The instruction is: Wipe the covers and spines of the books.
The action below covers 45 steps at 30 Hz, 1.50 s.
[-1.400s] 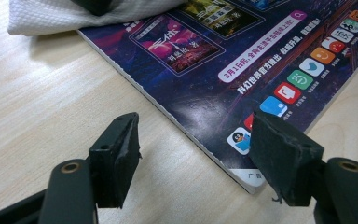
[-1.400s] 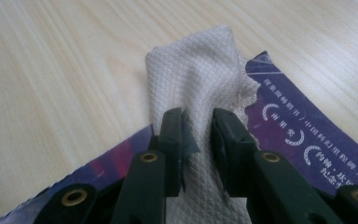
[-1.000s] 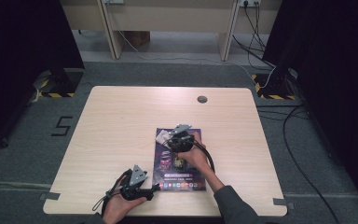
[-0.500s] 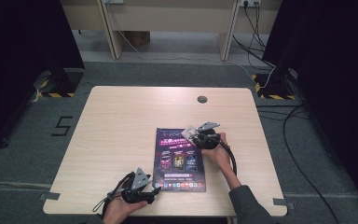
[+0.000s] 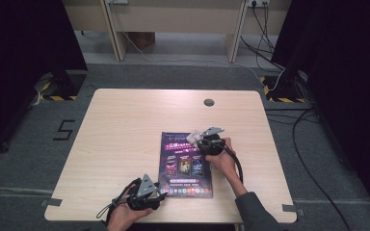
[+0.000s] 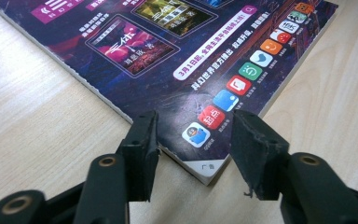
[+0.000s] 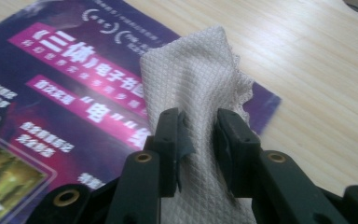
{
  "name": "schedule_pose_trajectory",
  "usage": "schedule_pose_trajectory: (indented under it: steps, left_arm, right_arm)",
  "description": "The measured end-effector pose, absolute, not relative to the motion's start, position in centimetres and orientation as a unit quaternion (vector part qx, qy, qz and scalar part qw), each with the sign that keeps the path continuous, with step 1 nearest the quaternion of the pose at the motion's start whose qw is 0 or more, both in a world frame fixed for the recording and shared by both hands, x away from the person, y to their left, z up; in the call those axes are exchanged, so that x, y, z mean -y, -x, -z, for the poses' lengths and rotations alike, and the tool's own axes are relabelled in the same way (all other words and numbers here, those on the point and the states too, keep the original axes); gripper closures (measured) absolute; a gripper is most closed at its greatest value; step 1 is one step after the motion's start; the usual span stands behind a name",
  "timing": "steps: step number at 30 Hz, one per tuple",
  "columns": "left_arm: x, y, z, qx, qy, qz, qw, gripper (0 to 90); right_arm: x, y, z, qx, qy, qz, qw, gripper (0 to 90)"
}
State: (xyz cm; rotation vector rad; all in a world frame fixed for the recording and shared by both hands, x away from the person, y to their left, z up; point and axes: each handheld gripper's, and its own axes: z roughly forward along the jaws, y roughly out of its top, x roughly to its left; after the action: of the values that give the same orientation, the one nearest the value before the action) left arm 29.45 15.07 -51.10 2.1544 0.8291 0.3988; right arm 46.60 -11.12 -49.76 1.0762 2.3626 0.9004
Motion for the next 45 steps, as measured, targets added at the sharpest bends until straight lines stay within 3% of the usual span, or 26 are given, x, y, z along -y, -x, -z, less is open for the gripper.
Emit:
schedule_pose_trajectory:
  steps: [8,11,15,24,45]
  left_arm:
    - [-15.0,-29.3,51.0,-0.317,-0.853,-0.161,0.382,52.3]
    - [-14.9,-29.4,51.2,-0.317,-0.863,-0.151,0.364,44.3]
    - [-14.8,-29.3,51.2,-0.314,-0.864,-0.155,0.362,43.1]
    - [-14.9,-29.2,51.2,-0.316,-0.861,-0.157,0.366,47.4]
    - [-14.4,-29.8,51.3,-0.338,-0.851,-0.160,0.368,47.7]
  right_arm:
    - [6.5,-44.6,49.9,-0.865,-0.327,-0.341,0.167,69.8]
    - [4.7,-43.9,50.0,-0.873,-0.306,-0.344,0.160,69.8]
    - [3.4,-43.2,50.0,-0.880,-0.286,-0.350,0.148,69.8]
    - [3.2,-42.3,50.1,-0.881,-0.281,-0.358,0.133,69.7]
    - [2.9,-40.3,50.0,-0.889,-0.262,-0.357,0.118,69.7]
